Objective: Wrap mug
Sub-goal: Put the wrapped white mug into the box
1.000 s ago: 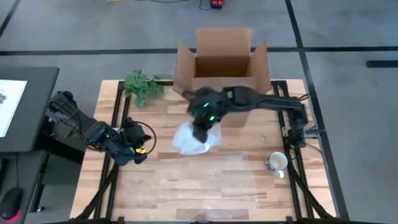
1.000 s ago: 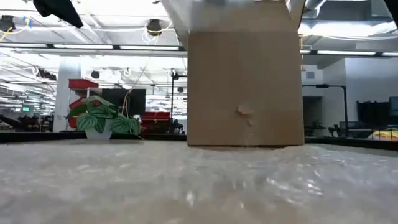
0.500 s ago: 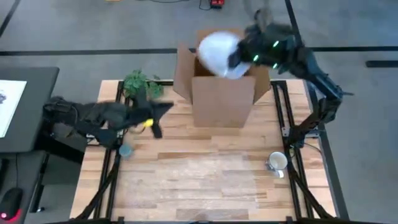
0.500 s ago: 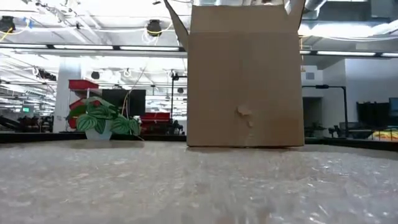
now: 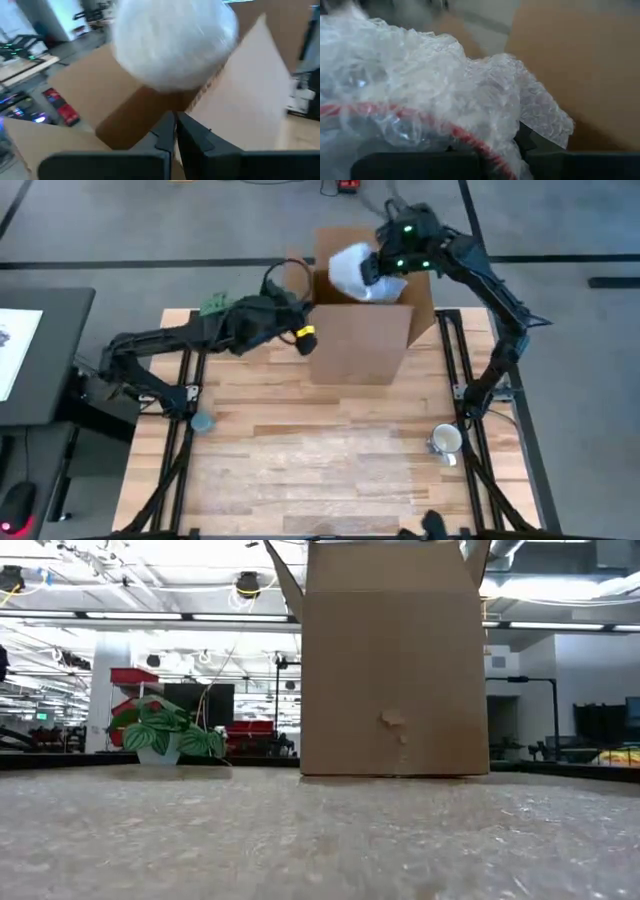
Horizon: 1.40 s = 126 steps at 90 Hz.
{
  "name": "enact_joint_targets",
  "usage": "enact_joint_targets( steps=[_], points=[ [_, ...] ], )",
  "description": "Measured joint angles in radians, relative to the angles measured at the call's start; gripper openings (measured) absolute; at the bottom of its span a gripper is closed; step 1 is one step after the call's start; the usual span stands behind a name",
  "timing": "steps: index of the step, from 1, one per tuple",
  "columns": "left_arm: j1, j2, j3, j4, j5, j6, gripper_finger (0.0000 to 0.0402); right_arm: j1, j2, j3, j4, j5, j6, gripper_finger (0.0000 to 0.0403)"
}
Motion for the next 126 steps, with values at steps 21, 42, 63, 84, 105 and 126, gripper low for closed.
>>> enact_joint_targets(
  steps=[21, 42, 63, 84, 105, 126],
  points=[
    [0.018, 0.007, 0.080, -0.002, 0.002, 0.036, 0.0000, 0.003, 0.050, 0.001, -0.120, -0.265, -0.085, 0.0015],
    [-0.007, -0.007, 0.145, -0.014, 0.092, 0.112, 0.0000, 0.032, 0.056, 0.003, -0.162, -0.395, -0.135, 0.0015],
    [-0.008, 0.017, 0.143, -0.192, 0.278, 0.063, 0.0000, 0.099, 0.086, 0.003, -0.292, -0.396, -0.234, 0.0015],
    [-0.025, 0.042, 0.143, -0.290, 0.333, 0.003, 0.0000, 0.133, 0.137, 0.006, -0.272, -0.156, -0.229, 0.0015],
    [-0.040, 0.065, 0.143, -0.321, 0.338, -0.030, 0.0000, 0.115, 0.215, 0.003, -0.258, 0.080, -0.186, 0.0015],
    [-0.064, 0.084, 0.142, -0.325, 0.348, -0.029, 0.0000, 0.104, 0.376, -0.002, -0.251, 0.087, -0.209, 0.0015]
  ],
)
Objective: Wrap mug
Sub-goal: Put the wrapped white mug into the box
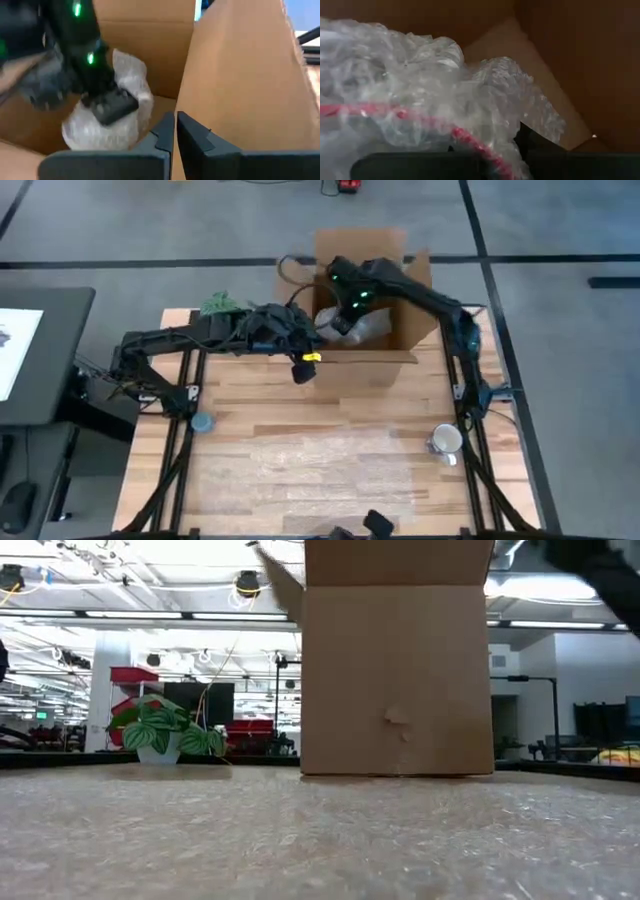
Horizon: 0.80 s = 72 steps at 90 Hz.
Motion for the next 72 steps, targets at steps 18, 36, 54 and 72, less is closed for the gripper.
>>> enact_joint_targets(
  steps=[18, 36, 54, 72],
  points=[
    [-0.007, -0.008, 0.000, -0.004, 0.001, -0.005, 0.0000, -0.004, 0.097, 0.006, 0.018, -0.001, -0.036, 0.0015],
    [-0.021, -0.032, 0.001, 0.005, 0.000, -0.045, 0.0000, -0.001, 0.159, 0.000, 0.074, 0.006, -0.044, 0.0016],
    [-0.034, -0.070, 0.001, 0.018, -0.002, -0.068, 0.0000, -0.002, 0.157, 0.005, 0.067, 0.021, -0.079, 0.0028],
    [-0.037, -0.096, 0.001, 0.045, -0.022, -0.081, 0.0000, 0.001, 0.161, 0.003, 0.050, 0.040, -0.140, 0.0038]
  ],
)
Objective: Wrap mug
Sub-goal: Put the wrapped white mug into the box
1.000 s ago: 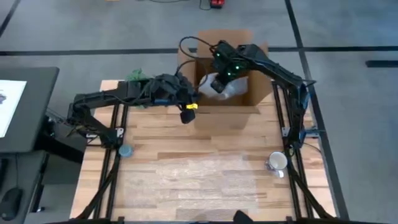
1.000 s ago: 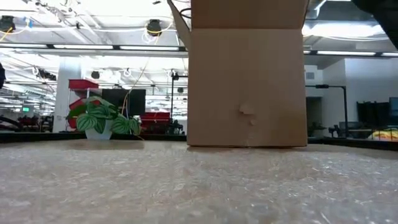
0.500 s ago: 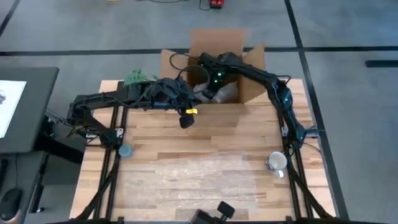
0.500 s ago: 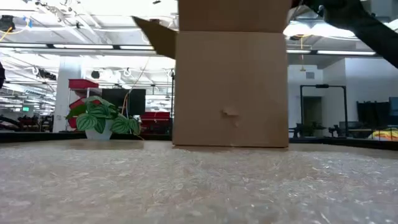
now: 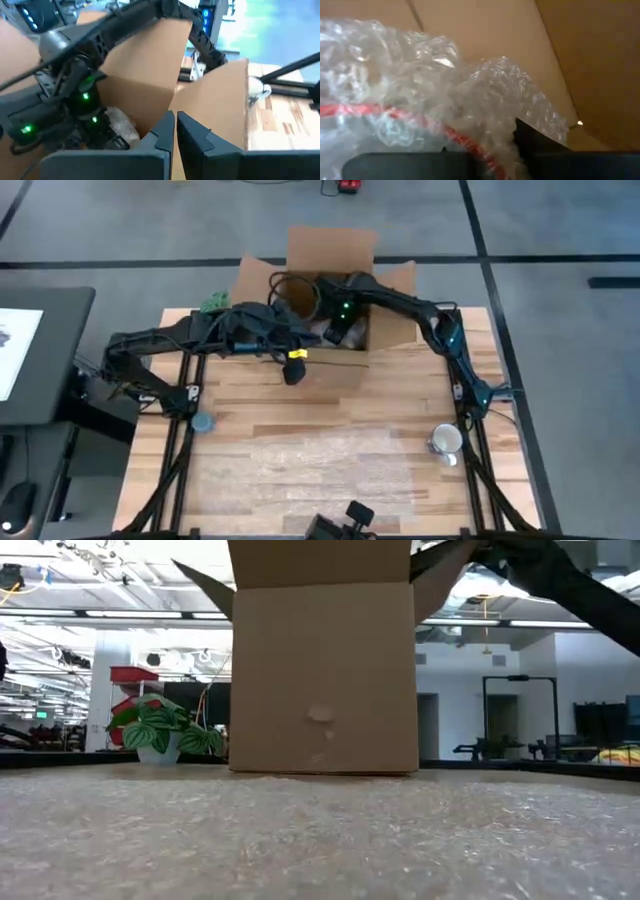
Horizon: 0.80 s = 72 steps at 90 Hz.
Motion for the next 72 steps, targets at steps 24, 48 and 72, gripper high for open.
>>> enact_joint_targets(
  steps=[24, 48, 72],
  points=[
    [-0.035, -0.058, 0.000, -0.041, -0.050, -0.060, 0.0000, 0.002, 0.008, 0.001, -0.039, 0.047, -0.037, 0.0040],
    [-0.160, -0.112, 0.000, -0.044, -0.183, -0.110, 0.0000, 0.000, 0.029, -0.001, -0.073, 0.053, -0.046, 0.0056],
    [-0.263, -0.122, 0.000, -0.117, -0.284, -0.174, 0.0000, -0.029, 0.029, 0.001, -0.097, 0.052, -0.040, 0.0149]
  ],
)
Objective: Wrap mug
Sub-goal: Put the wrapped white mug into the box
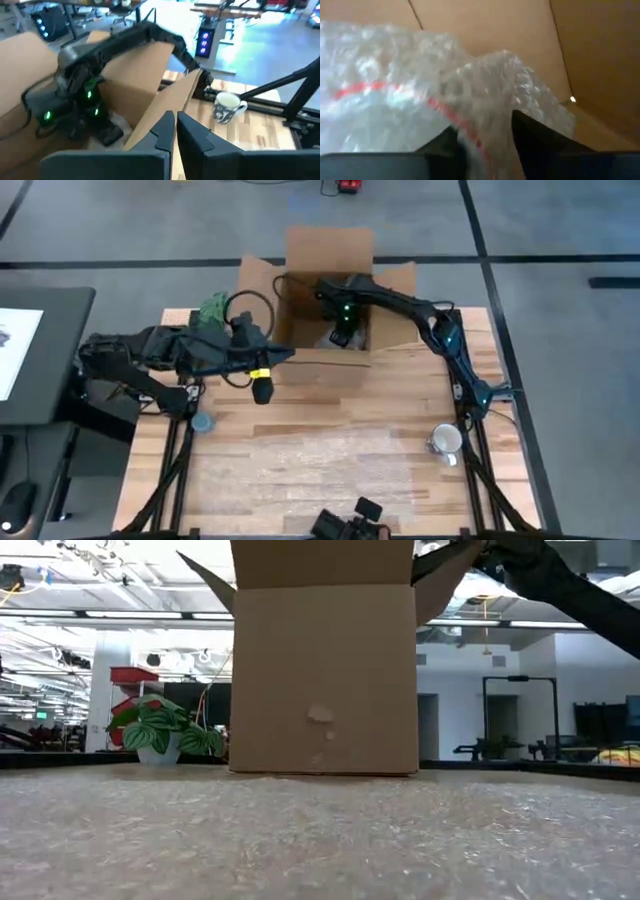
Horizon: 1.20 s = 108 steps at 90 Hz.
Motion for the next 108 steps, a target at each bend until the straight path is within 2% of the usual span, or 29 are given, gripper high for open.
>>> enact_joint_targets(
  steps=[11, 21, 49, 79, 95, 108],
  points=[
    [-0.027, -0.001, 0.000, -0.054, -0.010, -0.049, 0.0000, -0.018, 0.000, 0.000, -0.029, 0.030, 0.003, 0.0192],
    [-0.046, 0.000, 0.000, -0.067, -0.010, -0.101, 0.0000, -0.038, 0.000, 0.000, -0.040, 0.037, -0.001, 0.0213],
    [-0.129, 0.000, 0.000, -0.069, -0.047, -0.185, 0.0000, -0.054, -0.006, 0.000, -0.064, 0.039, -0.072, 0.0220],
    [-0.152, 0.019, 0.000, -0.081, -0.070, -0.269, 0.0000, -0.074, -0.006, 0.054, -0.060, 0.038, -0.130, 0.0234],
    [-0.144, 0.033, 0.000, -0.054, -0.132, -0.289, 0.0000, -0.085, -0.006, 0.114, -0.059, -0.057, -0.209, 0.0235],
    [-0.140, 0.036, -0.001, 0.010, -0.151, -0.255, 0.0000, -0.088, -0.008, 0.147, -0.021, -0.130, -0.209, 0.0235]
  ],
)
